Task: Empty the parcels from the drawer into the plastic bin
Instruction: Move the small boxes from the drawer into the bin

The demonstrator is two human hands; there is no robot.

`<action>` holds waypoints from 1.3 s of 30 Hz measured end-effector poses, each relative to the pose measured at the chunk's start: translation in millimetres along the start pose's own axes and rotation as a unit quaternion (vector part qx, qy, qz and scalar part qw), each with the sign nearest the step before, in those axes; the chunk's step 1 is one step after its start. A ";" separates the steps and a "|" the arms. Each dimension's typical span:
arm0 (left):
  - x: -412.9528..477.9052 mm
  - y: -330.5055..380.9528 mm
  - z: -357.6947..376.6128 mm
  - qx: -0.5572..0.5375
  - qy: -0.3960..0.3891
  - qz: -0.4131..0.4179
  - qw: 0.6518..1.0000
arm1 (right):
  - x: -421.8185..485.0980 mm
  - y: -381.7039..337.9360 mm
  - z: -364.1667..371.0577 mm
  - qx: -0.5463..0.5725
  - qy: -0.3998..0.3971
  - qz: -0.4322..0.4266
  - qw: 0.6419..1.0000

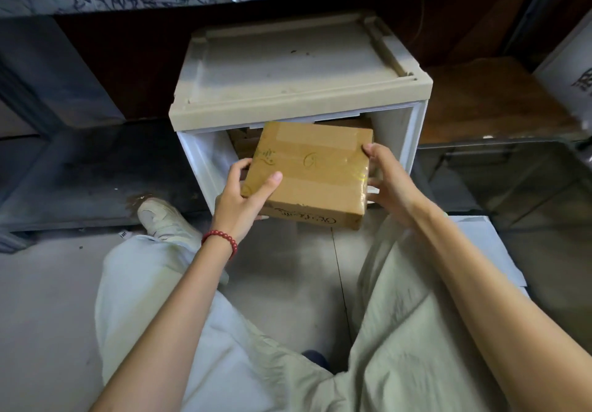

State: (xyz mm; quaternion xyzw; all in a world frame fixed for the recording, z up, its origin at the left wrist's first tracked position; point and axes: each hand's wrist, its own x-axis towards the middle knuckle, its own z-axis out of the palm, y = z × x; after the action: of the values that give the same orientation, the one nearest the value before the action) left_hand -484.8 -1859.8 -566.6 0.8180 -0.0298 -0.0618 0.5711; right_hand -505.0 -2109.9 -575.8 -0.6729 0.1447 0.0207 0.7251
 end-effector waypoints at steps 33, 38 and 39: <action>40.0 85.6 377.6 0.245 -0.353 0.173 0.886 | -90.0 109.7 -275.5 0.175 0.510 0.131 0.832; 44.7 53.6 415.3 0.359 -0.413 0.184 0.817 | -80.4 147.9 -276.9 0.224 0.555 0.205 0.774; 46.3 50.5 419.6 0.377 -0.415 0.198 0.804 | -77.2 154.0 -277.8 0.228 0.563 0.208 0.766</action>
State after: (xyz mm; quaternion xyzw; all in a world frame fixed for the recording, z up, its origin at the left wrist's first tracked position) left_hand -494.5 -2273.4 -665.0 0.8416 -0.4462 -0.2648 0.1502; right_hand -664.1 -2355.6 -721.4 -0.3318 0.6643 -0.2452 0.6233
